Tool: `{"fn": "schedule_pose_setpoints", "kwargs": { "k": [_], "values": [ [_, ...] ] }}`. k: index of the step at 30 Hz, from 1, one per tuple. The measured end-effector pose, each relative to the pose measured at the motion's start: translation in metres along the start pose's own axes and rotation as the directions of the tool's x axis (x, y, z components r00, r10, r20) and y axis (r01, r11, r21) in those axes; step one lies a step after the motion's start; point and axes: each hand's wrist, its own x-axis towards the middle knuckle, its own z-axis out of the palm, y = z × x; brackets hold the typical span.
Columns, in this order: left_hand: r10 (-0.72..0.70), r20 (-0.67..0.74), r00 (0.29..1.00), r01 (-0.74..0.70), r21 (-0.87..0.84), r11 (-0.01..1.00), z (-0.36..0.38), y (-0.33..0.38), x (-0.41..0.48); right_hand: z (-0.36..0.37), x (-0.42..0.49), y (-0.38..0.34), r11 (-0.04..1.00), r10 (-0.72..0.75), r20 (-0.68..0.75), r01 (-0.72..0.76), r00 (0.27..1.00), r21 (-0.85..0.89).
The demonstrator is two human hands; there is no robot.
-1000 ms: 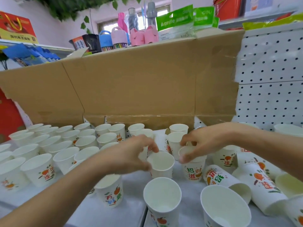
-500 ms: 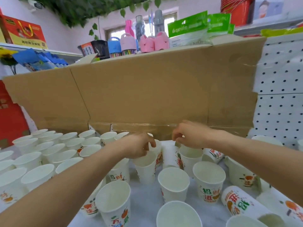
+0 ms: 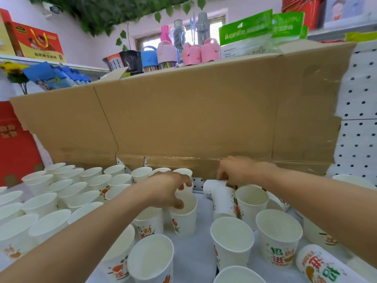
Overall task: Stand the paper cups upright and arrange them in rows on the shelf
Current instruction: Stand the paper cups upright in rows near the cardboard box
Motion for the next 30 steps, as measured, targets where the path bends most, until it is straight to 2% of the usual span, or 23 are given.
{"fn": "schedule_pose_setpoints", "kwargs": {
  "k": [4, 6, 8, 12, 15, 17, 19, 23, 25, 30],
  "values": [
    [0.133, -0.225, 0.965, -0.138, -0.009, 0.99, -0.01, 0.019, -0.001, 0.004, 0.0, 0.005, 0.996, 0.026, -0.133, -0.037, 0.991, -0.08],
    [0.179, -0.258, 0.949, -0.194, -0.031, 0.981, -0.011, 0.035, 0.001, 0.004, -0.001, 0.007, 0.995, 0.068, -0.163, -0.08, 0.984, -0.064],
    [0.173, -0.229, 0.958, -0.188, -0.049, 0.981, -0.009, 0.048, 0.005, 0.001, -0.003, 0.008, 0.989, 0.14, -0.159, -0.144, 0.977, -0.016],
    [0.049, -0.129, 0.99, -0.061, -0.093, 0.994, -0.002, 0.065, 0.019, -0.001, -0.008, 0.01, 0.967, 0.255, -0.102, -0.253, 0.962, 0.034],
    [-0.014, -0.033, 0.999, 0.008, -0.163, 0.987, 0.005, 0.076, 0.03, 0.002, -0.011, 0.01, 0.963, 0.269, -0.075, -0.266, 0.96, 0.049],
    [-0.023, 0.007, 1.0, 0.023, -0.118, 0.993, 0.006, 0.083, 0.035, 0.003, -0.013, 0.011, 0.965, 0.253, -0.095, -0.244, 0.963, 0.099],
    [-0.024, 0.035, 0.999, 0.027, -0.073, 0.997, 0.006, 0.088, 0.038, -0.002, -0.02, 0.016, 0.967, 0.223, -0.149, -0.2, 0.963, 0.159],
    [-0.028, 0.044, 0.999, 0.034, -0.153, 0.988, 0.005, 0.089, 0.041, -0.02, -0.051, 0.039, 0.967, 0.165, -0.264, -0.103, 0.95, 0.234],
    [-0.019, 0.025, 1.0, 0.024, -0.206, 0.978, 0.006, 0.085, 0.039, -0.026, -0.07, 0.051, 0.961, 0.166, -0.266, -0.096, 0.949, 0.259],
    [0.121, -0.038, 0.992, -0.125, -0.414, 0.901, -0.001, 0.071, 0.022, -0.018, -0.103, 0.075, 0.959, 0.183, -0.225, -0.124, 0.957, 0.254]
  ]
}}
